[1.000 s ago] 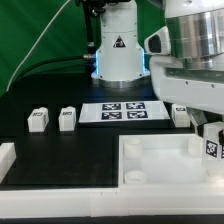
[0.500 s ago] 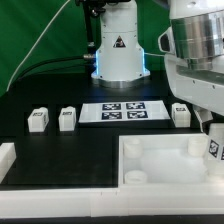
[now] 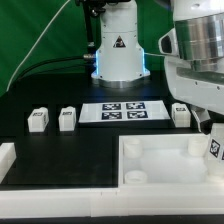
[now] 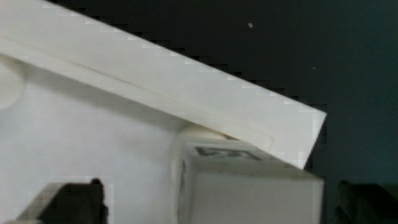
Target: Assemble one leg
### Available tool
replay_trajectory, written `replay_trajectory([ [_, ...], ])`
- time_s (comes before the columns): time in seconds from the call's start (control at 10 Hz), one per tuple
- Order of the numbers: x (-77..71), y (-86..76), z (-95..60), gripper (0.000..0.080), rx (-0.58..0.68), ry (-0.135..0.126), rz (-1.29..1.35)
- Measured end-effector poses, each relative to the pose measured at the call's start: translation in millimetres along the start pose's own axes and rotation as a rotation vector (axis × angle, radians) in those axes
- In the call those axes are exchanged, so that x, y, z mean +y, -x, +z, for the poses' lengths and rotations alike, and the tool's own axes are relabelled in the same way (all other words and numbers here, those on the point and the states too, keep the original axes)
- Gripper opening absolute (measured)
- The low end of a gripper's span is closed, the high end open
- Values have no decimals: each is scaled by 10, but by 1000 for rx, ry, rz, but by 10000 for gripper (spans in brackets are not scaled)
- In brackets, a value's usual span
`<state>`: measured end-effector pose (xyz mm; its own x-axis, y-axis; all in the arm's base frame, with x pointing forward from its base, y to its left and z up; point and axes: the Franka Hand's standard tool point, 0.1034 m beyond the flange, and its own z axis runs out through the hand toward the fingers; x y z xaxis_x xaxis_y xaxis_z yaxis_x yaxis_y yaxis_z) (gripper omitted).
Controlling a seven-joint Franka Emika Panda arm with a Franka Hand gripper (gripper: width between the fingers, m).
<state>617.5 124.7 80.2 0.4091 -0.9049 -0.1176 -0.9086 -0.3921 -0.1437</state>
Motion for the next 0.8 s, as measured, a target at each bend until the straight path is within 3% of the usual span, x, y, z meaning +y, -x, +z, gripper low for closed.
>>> replay_trajectory([
  [0.2,-4,4,-2,649,0,-1,-29],
  [0.4,-4,1,-2,649,1,0,-278],
  [0.6,13,26,12,649,-8,30,-525],
  [0.8,20,8,12,649,-2,42,-789],
])
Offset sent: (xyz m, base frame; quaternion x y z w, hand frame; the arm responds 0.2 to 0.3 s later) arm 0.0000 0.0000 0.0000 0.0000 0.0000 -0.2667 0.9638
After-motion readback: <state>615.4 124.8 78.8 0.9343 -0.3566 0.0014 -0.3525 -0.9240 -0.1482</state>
